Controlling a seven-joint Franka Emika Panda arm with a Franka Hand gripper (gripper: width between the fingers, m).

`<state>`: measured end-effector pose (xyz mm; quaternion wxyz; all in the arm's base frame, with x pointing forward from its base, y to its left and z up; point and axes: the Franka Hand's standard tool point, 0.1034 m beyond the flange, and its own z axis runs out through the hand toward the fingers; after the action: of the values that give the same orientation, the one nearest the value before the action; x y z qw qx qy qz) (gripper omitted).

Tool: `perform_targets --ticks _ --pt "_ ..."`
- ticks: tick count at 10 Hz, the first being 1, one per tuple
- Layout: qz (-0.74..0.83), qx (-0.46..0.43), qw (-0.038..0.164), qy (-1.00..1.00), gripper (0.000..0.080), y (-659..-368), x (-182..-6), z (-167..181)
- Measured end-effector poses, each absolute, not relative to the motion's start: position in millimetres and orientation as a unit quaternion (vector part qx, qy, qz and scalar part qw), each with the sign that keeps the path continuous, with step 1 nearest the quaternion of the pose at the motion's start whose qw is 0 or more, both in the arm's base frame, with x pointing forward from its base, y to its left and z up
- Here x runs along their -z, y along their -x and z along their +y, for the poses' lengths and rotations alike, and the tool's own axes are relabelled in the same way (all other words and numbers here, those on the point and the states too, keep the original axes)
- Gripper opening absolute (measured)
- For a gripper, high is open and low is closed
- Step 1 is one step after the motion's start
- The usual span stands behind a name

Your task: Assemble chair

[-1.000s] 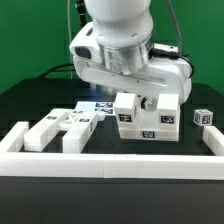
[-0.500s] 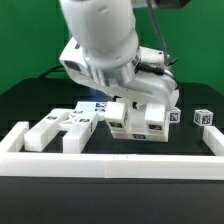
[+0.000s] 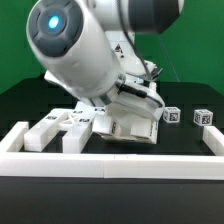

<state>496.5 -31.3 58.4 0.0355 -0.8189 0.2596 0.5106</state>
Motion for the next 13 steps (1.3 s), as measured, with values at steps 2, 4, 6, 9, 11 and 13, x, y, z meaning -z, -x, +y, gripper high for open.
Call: perform_targets --ticks 2,4,6,9,11,13 --pt "0.266 -0.582 0.042 0.767 0.0321 -485 -59.6 -32" --pt "0.272 -0.628 0.047 0.727 0.0321 -483 -56.7 -37" --pt "0.27 -0.622 0.047 0.733 0.0321 -484 -56.6 -36" --pt "0.265 -0.617 0.051 0.739 0.0611 -486 -55.0 -37" --pt "0.261 -0.61 0.056 0.746 0.0638 -491 -59.6 -37" --pt "0.252 -0.596 0.064 0.759 0.0647 -500 -73.9 -37"
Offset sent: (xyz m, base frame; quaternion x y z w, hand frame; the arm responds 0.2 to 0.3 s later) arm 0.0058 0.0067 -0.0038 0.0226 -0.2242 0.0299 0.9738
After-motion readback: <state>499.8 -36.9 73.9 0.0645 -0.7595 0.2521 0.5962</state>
